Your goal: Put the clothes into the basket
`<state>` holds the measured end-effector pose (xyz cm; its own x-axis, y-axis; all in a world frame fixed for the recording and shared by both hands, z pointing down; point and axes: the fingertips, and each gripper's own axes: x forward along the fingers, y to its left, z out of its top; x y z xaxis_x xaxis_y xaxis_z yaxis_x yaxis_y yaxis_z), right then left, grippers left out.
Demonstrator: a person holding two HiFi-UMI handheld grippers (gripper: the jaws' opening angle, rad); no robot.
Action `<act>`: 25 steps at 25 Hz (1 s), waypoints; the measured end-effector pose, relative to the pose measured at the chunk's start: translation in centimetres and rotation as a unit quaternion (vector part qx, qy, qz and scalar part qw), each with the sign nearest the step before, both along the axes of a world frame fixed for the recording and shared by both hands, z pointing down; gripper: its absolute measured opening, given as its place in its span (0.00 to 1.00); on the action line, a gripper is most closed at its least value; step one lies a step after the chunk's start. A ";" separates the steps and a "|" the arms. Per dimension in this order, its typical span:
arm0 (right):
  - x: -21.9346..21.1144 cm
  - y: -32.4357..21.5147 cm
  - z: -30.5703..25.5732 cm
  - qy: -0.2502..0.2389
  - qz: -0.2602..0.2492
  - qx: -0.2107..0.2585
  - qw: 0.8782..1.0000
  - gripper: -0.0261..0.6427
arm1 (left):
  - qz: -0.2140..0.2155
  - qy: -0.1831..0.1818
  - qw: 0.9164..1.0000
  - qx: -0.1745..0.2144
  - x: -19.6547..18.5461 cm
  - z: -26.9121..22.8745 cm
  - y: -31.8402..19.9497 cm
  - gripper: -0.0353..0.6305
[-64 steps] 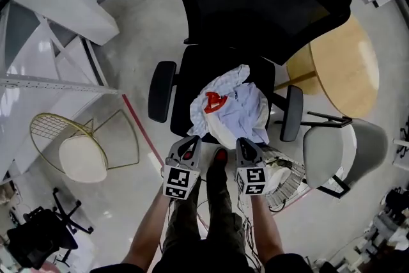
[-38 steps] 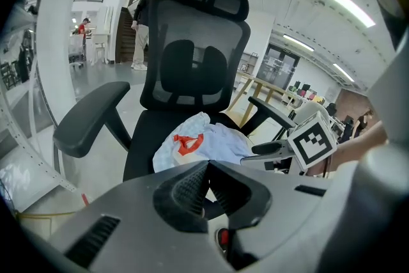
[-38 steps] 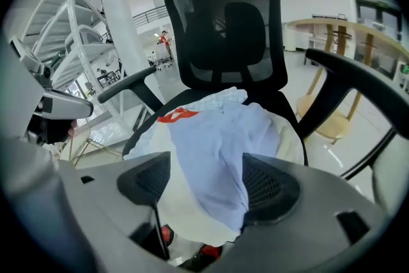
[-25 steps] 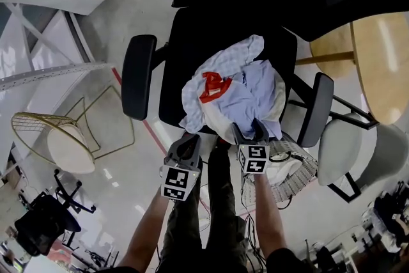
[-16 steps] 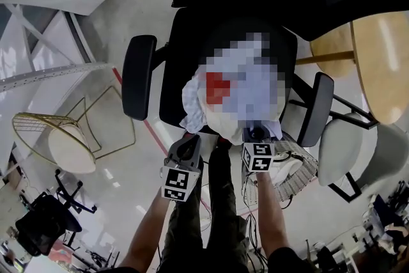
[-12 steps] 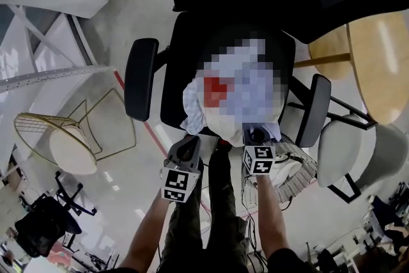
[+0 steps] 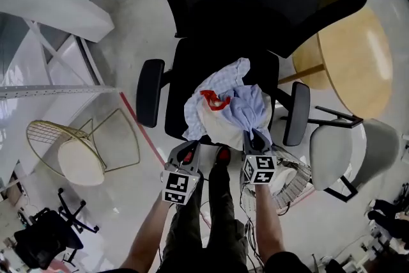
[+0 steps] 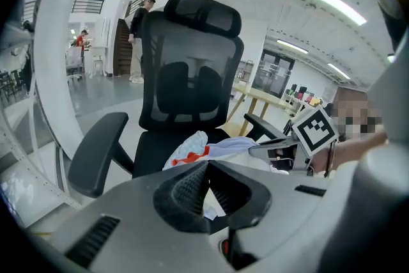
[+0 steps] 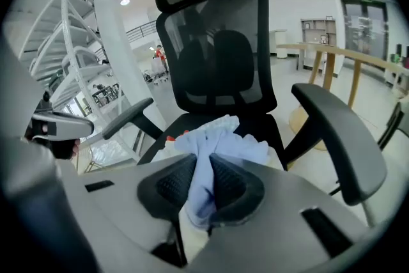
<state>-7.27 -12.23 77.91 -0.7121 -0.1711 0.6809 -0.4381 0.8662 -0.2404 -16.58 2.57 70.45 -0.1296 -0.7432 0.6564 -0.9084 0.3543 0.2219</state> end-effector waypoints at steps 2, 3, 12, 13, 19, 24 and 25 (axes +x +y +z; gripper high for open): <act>-0.6 -0.6 -2.1 -0.016 0.005 0.011 1.000 0.15 | 0.005 -0.014 1.000 0.013 -0.4 -1.8 -0.6 0.06; -0.6 -0.7 -3.2 -0.022 0.007 0.016 1.000 0.15 | 0.006 -0.020 1.000 0.018 -0.4 -2.8 -0.8 0.06; 0.6 -1.1 -14.6 -0.072 0.038 0.053 0.995 0.15 | 0.029 -0.057 0.996 0.059 0.3 -12.3 -0.8 0.06; 0.7 -1.3 -15.9 -0.079 0.041 0.059 0.994 0.15 | 0.031 -0.064 0.995 0.066 0.2 -13.4 -1.0 0.06; 1.4 -1.0 -24.3 -0.118 0.057 0.100 0.986 0.15 | 0.045 -0.092 0.990 0.100 0.3 -19.6 -0.9 0.06; 2.3 0.2 -30.9 -0.152 0.074 0.130 0.977 0.15 | 0.056 -0.109 0.984 0.131 0.7 -24.2 -0.4 0.06; 2.6 0.5 -32.1 -0.159 0.079 0.136 0.975 0.15 | 0.060 -0.111 0.982 0.139 0.8 -25.1 -0.3 0.06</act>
